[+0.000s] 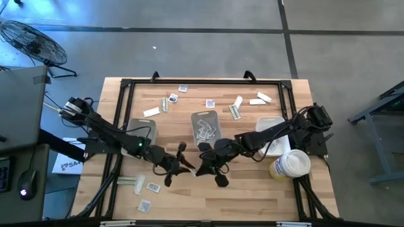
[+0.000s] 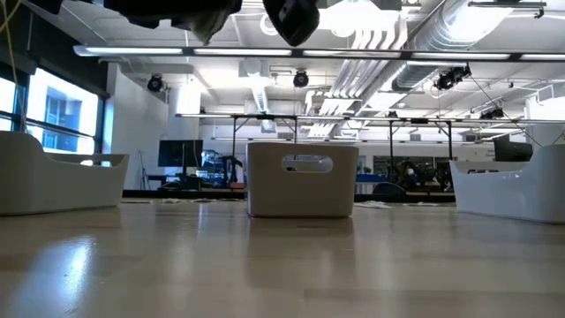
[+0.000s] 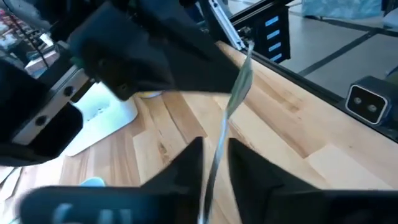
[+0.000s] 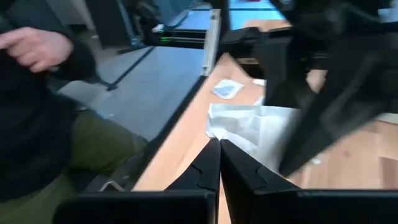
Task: Pick & Place First Aid Supplies
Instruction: Put the bandage pack into the left gray bin
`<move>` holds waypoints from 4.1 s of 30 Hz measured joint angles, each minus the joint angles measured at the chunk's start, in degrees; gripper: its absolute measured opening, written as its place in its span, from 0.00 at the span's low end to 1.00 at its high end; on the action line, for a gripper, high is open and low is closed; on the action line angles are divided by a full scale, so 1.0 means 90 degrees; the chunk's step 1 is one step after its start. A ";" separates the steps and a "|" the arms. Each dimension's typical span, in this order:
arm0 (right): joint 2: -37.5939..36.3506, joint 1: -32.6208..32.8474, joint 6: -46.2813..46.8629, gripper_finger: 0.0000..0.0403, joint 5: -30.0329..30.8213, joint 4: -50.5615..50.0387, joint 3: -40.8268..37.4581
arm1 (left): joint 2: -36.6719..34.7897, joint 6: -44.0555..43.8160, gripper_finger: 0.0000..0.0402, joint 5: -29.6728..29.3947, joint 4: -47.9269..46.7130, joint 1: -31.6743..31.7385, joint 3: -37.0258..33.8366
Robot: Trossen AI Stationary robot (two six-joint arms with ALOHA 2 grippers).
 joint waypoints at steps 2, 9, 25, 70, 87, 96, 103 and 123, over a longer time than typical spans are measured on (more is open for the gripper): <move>0.0000 -0.0004 0.0008 0.01 0.0280 -0.0005 0.0000 | -0.0024 0.0012 0.05 -0.0090 -0.0045 0.0000 0.0001; -0.0117 -0.0005 -0.0149 0.07 0.0962 -0.0109 0.0001 | -0.0314 -0.0044 0.01 -0.0619 -0.0537 -0.0002 0.0000; -0.1379 0.0040 -0.0571 0.43 0.3001 -0.1784 0.0007 | -0.2937 -0.3649 0.00 -0.2927 -0.4628 0.0007 0.0005; -0.0750 -0.0031 -0.0340 0.33 0.3016 -0.2232 -0.0010 | -0.3041 -1.0975 0.11 -0.1859 -0.7946 0.0874 -0.1766; -0.0750 -0.0026 0.0185 0.33 0.2957 -0.2261 -0.0010 | -0.3041 -1.0292 0.23 -0.2659 -0.9341 0.0874 -0.0556; -0.0750 -0.0026 0.0306 0.33 0.2884 -0.2263 -0.0010 | -0.3043 -0.9051 0.23 -0.2428 -0.8472 0.0625 0.0133; -0.0750 0.0025 0.0311 0.33 0.2886 -0.2263 -0.0010 | -0.3003 -0.7746 0.23 -0.2694 -0.6576 -0.0617 0.0211; -0.0750 0.0144 0.0718 0.33 0.3041 -0.2322 -0.0010 | -0.0642 -0.7169 0.23 -0.2526 -0.5234 -0.3857 0.0534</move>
